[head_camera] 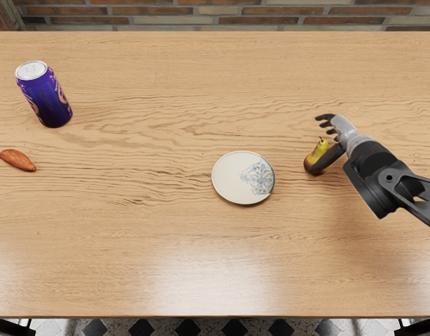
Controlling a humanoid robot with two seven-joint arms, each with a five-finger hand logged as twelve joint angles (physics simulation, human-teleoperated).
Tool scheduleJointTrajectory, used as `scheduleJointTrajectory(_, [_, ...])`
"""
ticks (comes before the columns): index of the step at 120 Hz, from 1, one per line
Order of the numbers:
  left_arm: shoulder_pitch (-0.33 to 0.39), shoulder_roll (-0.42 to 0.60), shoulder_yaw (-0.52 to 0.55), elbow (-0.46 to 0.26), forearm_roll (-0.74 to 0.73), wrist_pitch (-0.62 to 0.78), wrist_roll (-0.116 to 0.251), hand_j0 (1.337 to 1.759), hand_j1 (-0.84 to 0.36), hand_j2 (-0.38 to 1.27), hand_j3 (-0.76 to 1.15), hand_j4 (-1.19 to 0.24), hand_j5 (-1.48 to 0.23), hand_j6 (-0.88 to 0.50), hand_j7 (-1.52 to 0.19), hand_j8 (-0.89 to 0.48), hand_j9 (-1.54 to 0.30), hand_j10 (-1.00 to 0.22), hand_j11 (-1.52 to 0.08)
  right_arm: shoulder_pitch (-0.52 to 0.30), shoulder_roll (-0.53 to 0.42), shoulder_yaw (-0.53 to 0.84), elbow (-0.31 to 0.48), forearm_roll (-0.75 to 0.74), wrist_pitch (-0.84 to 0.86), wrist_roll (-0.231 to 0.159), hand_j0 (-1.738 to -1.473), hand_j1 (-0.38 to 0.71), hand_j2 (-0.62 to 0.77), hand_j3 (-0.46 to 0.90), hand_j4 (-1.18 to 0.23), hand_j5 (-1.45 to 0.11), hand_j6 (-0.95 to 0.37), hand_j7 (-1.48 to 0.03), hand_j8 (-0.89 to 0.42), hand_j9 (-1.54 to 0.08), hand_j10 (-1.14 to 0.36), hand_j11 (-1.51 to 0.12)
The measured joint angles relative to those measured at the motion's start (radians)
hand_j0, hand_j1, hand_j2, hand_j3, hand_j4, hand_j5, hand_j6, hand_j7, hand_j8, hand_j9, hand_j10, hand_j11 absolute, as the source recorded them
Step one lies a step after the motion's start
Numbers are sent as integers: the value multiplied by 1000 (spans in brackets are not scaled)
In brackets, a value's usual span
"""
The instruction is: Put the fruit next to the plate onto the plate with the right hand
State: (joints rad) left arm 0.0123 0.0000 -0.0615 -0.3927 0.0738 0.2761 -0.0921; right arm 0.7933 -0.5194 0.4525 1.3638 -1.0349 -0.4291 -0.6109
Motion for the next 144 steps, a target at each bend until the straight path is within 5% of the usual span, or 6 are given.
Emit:
scheduleJointTrajectory(76, [0, 0, 0, 0, 0, 0, 0, 1658, 349, 0, 0, 0, 0, 0, 0, 0, 0, 0, 0, -13, 1, 0, 0, 8, 10, 0, -1658, 188, -67, 0, -440, -581, -445, -576, -440, -583, -439, -583])
scheduleJointTrajectory(144, [0, 0, 0, 0, 0, 0, 0, 1658, 349, 0, 0, 0, 0, 0, 0, 0, 0, 0, 0, -12, 3, 1, 0, 5, 22, 0, -1655, 288, 161, 0, -626, -801, -587, -807, -360, -813, -416, -826])
